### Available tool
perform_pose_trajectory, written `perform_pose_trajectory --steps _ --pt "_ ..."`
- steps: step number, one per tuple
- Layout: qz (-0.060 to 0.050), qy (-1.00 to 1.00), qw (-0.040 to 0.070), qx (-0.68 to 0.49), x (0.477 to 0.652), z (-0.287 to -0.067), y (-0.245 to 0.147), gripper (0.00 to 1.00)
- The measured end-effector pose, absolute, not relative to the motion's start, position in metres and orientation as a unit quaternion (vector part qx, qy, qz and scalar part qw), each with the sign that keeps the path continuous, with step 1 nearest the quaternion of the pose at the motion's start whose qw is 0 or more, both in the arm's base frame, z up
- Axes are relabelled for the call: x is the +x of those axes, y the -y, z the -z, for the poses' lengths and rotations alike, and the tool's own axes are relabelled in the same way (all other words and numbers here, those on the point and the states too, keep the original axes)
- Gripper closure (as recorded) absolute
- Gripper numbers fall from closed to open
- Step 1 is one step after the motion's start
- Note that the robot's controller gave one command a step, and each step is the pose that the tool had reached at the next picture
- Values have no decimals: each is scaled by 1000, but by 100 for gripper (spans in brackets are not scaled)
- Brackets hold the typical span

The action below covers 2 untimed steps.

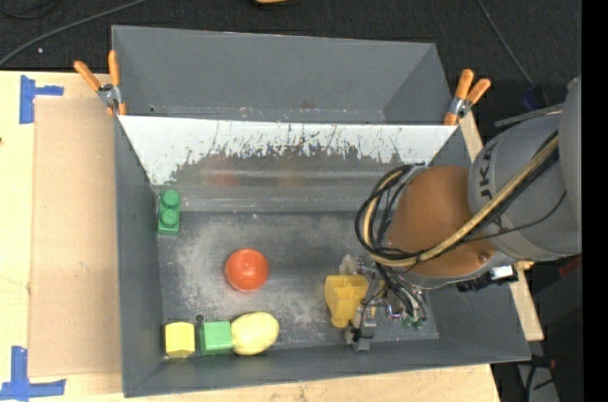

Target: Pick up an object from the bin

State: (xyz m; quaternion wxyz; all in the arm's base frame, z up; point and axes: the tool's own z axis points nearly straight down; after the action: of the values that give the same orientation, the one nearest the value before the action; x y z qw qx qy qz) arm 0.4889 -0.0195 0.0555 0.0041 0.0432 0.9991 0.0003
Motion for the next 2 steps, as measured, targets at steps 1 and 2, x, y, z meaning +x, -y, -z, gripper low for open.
perform_pose_trajectory --steps 1,2 --pt "-1 -998 10 -56 474 -72 8 0" --pt "-1 -1000 7 28 486 -60 15 0"
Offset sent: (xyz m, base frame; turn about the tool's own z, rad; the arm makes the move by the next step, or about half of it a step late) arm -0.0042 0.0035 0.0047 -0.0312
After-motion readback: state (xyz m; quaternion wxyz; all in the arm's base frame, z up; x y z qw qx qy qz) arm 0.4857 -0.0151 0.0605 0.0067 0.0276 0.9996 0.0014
